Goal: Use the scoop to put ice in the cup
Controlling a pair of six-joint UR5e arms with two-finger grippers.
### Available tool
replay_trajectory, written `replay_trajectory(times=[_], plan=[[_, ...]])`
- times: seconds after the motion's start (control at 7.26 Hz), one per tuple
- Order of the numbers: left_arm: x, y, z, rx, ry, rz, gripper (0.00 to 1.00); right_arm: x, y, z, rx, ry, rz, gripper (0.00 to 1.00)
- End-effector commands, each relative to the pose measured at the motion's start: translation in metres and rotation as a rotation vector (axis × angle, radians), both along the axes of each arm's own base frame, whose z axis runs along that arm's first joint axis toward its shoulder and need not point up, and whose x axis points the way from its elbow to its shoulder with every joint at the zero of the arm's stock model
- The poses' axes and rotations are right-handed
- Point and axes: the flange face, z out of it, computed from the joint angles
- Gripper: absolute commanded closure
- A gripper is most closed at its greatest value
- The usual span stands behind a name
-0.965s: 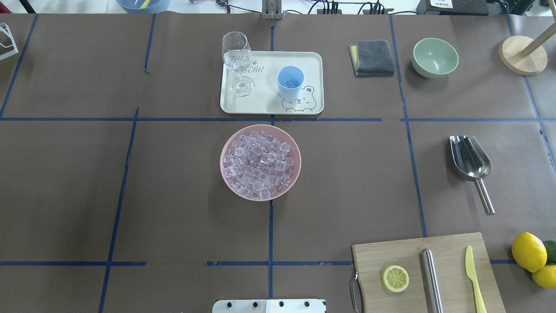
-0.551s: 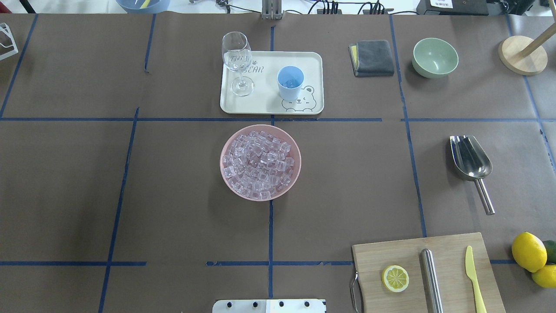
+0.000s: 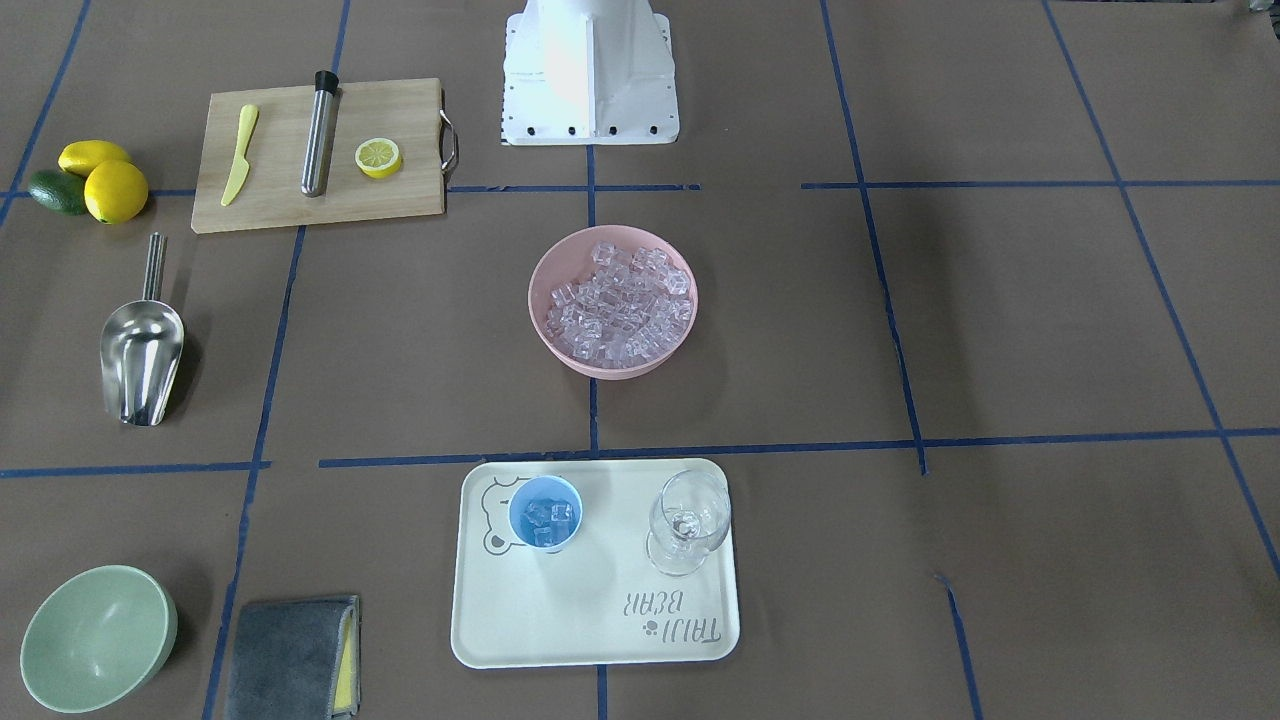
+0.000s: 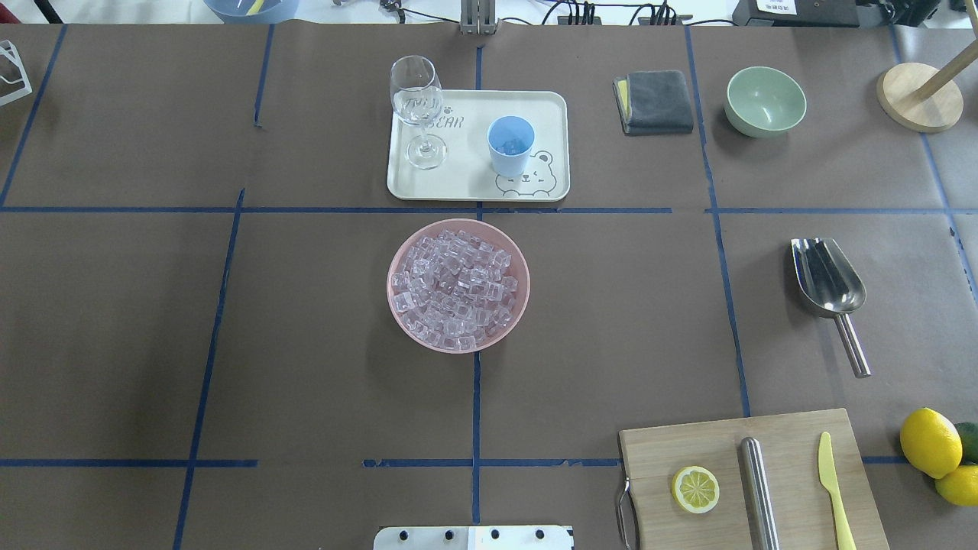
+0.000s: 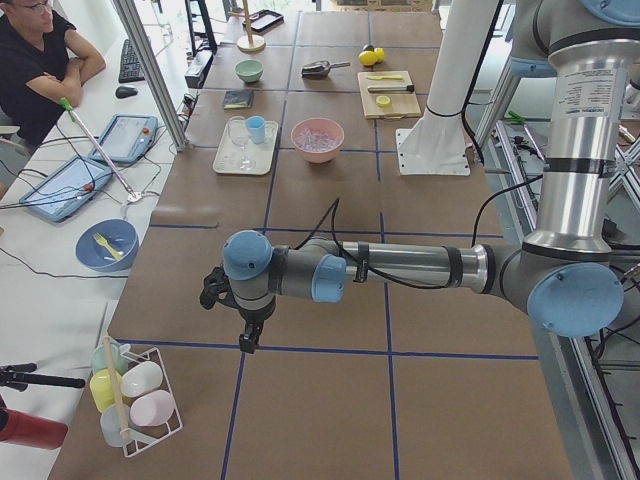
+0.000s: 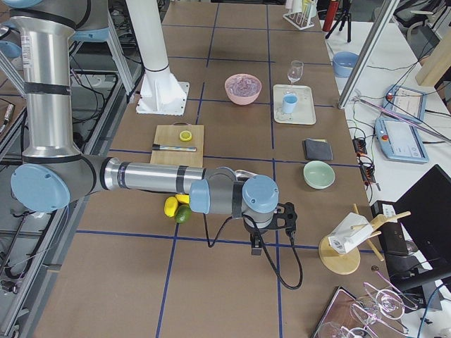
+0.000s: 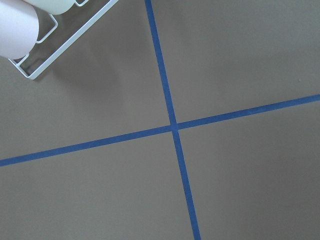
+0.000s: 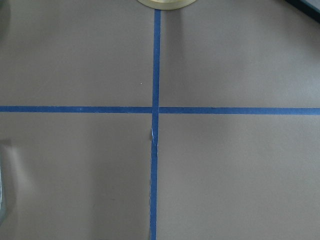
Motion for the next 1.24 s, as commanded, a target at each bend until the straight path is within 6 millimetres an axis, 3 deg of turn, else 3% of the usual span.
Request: replay_trajectory(times=[0.0,1.1], plan=[[0.0000,-0.0023,-0.0018,-0.002,0.001,-0.006,0.00,0.0000,0.0000,0.0004,-0.001,0.000,0.000,0.00],[-0.0001,-0.0018,0.0044,-0.052,0.003,-0.042,0.00,0.0000,0.0000,0.0004,0.000,0.000,-0.001,0.00]])
